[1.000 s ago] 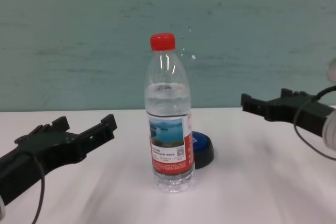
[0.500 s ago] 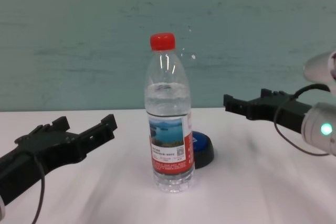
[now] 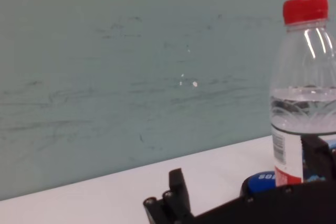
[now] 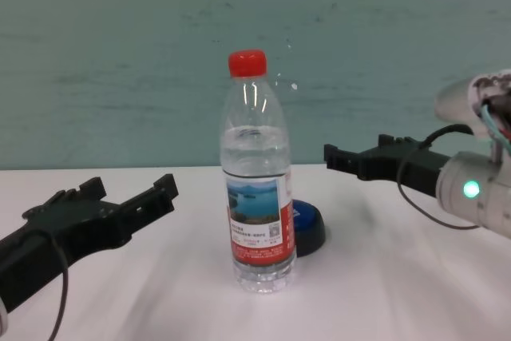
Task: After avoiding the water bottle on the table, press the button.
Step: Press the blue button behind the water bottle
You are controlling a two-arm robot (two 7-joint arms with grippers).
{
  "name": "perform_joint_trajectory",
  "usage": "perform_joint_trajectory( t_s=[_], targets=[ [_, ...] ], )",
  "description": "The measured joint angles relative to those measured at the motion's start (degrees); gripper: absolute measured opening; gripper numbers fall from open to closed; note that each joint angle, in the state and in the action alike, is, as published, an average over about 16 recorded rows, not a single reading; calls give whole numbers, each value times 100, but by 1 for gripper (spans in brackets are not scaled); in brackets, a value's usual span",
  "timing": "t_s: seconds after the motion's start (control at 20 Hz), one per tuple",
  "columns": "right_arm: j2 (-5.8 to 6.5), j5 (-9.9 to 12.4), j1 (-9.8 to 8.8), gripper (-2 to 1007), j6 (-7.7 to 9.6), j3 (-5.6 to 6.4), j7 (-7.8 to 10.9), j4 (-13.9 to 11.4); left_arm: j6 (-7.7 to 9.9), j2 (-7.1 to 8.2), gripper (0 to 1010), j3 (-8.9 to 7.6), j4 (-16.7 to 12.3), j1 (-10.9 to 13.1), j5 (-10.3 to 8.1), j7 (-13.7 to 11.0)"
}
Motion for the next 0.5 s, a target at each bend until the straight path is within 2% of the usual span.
perform_joint_trajectory(
  t_s=[0.5],
  targets=[
    [-152, -4, 357, 1004, -156, -103, 111, 597, 0, 0, 1010, 0, 0, 0, 0, 0]
  ],
)
